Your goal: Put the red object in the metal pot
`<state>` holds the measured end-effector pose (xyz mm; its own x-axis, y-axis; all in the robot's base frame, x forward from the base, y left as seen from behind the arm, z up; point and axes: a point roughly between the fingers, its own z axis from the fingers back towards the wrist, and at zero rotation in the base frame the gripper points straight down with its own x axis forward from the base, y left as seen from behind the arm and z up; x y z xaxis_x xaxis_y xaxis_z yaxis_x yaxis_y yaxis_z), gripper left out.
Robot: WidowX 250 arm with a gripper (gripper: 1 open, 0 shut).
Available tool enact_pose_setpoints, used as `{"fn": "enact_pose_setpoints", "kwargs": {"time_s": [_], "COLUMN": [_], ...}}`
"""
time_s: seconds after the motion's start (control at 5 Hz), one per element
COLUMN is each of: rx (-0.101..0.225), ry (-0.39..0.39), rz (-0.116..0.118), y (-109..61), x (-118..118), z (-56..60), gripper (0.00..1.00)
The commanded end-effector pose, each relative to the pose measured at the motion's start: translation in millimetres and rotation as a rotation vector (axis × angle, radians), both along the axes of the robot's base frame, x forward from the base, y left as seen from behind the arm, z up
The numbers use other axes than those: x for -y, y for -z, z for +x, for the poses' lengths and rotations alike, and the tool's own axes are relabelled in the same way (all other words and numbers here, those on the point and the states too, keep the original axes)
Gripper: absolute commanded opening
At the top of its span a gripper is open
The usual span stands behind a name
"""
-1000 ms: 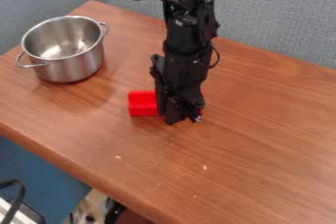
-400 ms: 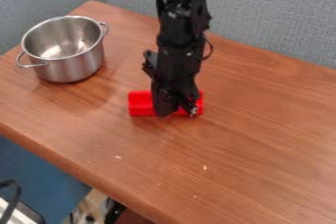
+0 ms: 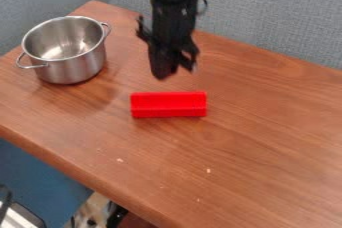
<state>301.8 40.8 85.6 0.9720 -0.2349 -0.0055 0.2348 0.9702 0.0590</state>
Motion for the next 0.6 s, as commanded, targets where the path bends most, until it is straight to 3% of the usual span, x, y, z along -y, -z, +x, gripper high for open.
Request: {"fn": "enact_pose_setpoints", "kwargs": {"time_s": [0.0, 0.4], "rx": [0.076, 0.040], "ry": [-0.048, 0.058], "rz": [-0.015, -0.050], "y": [-24.8, -11.9], "x": [-15, -2], "z": [6.6, -6.4], "gripper": [1.00, 1.00]}}
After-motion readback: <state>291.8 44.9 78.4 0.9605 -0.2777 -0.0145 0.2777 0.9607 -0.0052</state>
